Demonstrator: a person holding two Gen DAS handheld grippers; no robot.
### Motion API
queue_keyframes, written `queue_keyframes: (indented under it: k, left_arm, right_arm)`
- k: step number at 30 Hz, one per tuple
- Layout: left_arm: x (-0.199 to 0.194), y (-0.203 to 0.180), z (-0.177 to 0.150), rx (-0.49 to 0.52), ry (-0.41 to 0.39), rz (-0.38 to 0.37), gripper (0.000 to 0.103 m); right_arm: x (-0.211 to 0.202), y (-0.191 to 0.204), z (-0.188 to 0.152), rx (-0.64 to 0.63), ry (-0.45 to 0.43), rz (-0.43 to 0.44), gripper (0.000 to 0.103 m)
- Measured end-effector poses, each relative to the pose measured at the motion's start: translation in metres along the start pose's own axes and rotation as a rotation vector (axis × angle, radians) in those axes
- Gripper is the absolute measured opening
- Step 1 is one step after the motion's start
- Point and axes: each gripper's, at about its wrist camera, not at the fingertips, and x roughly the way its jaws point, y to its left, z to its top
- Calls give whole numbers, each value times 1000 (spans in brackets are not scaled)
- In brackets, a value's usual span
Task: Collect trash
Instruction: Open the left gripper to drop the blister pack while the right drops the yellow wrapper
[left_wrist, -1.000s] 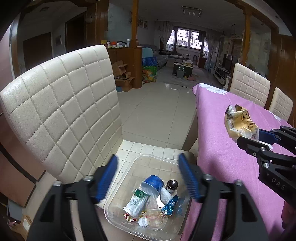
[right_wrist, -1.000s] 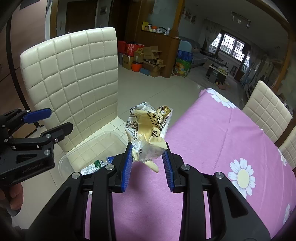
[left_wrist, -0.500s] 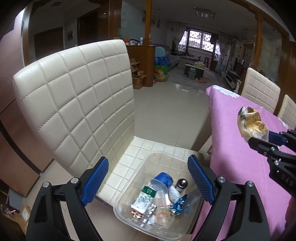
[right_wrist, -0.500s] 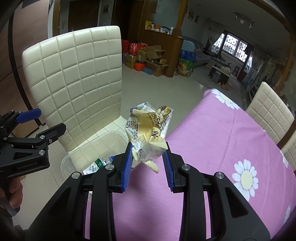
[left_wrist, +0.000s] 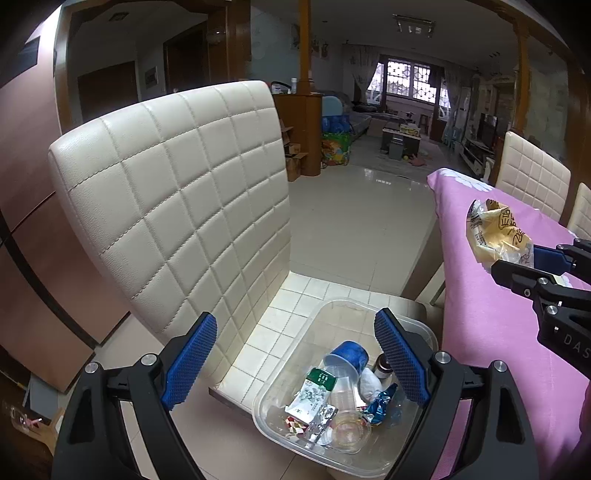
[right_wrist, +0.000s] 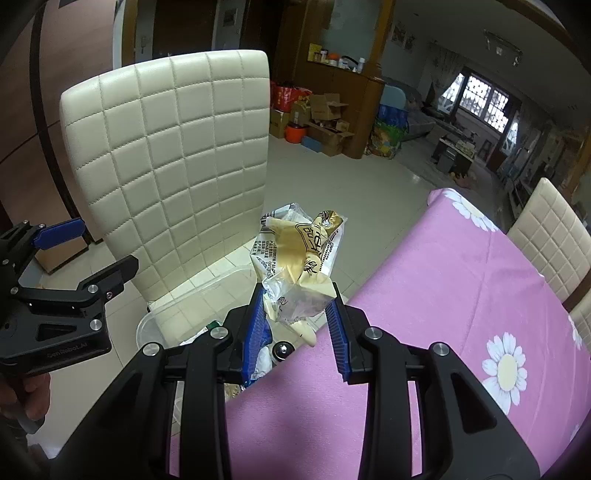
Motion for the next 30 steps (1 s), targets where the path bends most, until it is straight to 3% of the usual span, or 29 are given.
queue_keyframes:
  k: [8, 10, 12, 15, 19, 30]
  left_arm:
    - [4, 9, -4, -30, 7, 5, 85]
    - [4, 11, -4, -36, 5, 8, 85]
    - [4, 13, -4, -39, 4, 5, 85]
    - [4, 14, -5, -36, 4, 6, 85]
    - [3, 14, -6, -32, 2, 2, 85]
    - [-15, -2, -3, -12, -22, -24, 85]
  right_arm:
    - [4, 11, 4, -20, -2, 15, 41]
    - [4, 10, 4, -13, -6, 17, 68]
    - [1, 11, 5, -7, -27, 13, 82]
    - [-1, 14, 6, -21, -43, -7, 83]
    - [0, 14, 7, -10, -38, -9, 97]
    - [-14, -3, -4, 31, -31, -64, 99]
